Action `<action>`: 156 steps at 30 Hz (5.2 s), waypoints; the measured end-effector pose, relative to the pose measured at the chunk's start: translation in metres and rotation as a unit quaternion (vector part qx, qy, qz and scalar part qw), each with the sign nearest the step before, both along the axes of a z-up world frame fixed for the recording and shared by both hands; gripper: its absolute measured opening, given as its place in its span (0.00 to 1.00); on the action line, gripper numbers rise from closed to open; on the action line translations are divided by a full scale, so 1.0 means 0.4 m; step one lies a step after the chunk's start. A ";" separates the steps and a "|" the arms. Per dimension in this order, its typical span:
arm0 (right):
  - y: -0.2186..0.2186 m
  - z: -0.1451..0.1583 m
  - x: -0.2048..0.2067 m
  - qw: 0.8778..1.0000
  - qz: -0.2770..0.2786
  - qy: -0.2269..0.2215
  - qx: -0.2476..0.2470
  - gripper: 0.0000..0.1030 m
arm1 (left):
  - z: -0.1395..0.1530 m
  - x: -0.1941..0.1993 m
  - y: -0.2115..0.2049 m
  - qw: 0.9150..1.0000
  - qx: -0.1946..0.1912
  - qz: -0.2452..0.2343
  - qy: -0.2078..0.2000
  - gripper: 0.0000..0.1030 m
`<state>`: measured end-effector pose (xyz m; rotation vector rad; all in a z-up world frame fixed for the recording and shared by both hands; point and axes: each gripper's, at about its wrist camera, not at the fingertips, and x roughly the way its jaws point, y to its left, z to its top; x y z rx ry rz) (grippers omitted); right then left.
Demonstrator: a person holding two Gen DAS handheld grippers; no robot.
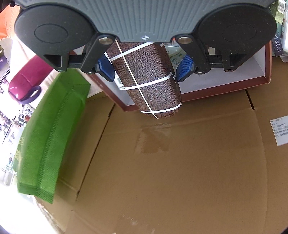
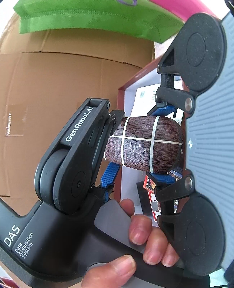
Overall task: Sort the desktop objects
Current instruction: 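Carry the glasses case into the red shoebox with both grippers and release, then withdraw both grippers toward the small green product boxes, then close the left gripper on a green barcode box while the right grasps a pale box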
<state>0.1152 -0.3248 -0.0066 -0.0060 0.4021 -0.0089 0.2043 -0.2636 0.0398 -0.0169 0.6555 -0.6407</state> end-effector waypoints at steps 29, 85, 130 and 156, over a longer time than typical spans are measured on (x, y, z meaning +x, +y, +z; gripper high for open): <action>-0.008 -0.052 0.047 0.999 -0.034 -0.007 -0.014 0.91 | -0.002 -0.068 0.050 0.999 -0.015 -0.021 -0.034 0.94; 0.615 -0.040 -0.165 0.976 0.202 0.021 -0.078 0.97 | -0.159 -0.402 0.839 0.957 -0.083 0.276 0.030 0.94; 0.496 -0.141 0.006 0.992 0.074 0.100 -0.002 0.23 | -0.221 -0.100 0.620 0.994 -0.034 0.097 0.040 0.25; 0.486 -0.104 -0.265 0.978 0.168 0.122 -0.033 0.22 | -0.206 -0.396 0.727 0.982 -0.051 0.169 0.070 0.31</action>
